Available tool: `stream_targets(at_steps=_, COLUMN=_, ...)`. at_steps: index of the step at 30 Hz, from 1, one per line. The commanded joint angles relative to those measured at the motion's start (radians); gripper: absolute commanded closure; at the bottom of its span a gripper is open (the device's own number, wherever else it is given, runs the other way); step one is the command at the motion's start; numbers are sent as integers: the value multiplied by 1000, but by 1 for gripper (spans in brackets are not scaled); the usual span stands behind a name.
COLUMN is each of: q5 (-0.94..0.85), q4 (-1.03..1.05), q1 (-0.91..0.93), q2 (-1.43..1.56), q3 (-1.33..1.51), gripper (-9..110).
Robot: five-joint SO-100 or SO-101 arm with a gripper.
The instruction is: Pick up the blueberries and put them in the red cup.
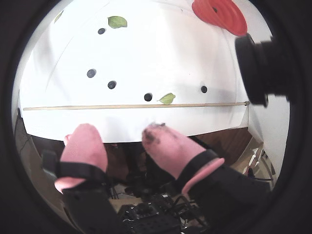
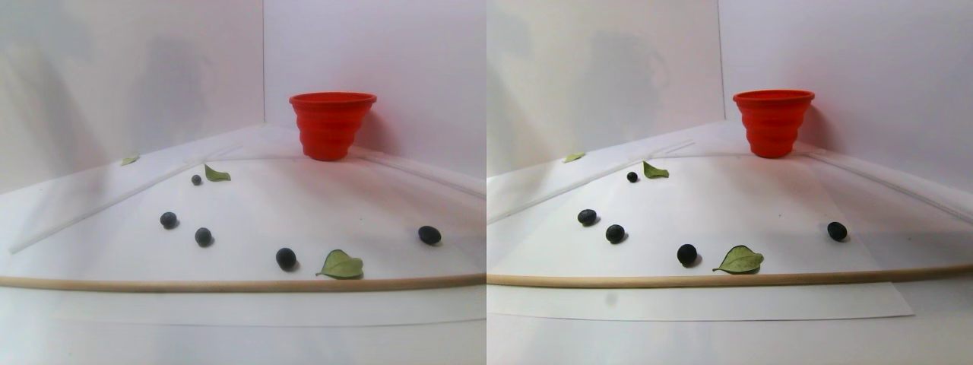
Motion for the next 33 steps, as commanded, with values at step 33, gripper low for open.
stream_targets(at_steps=33, q5=-239, q4=-466, q1=21, q2=-408, q3=58, gripper=84)
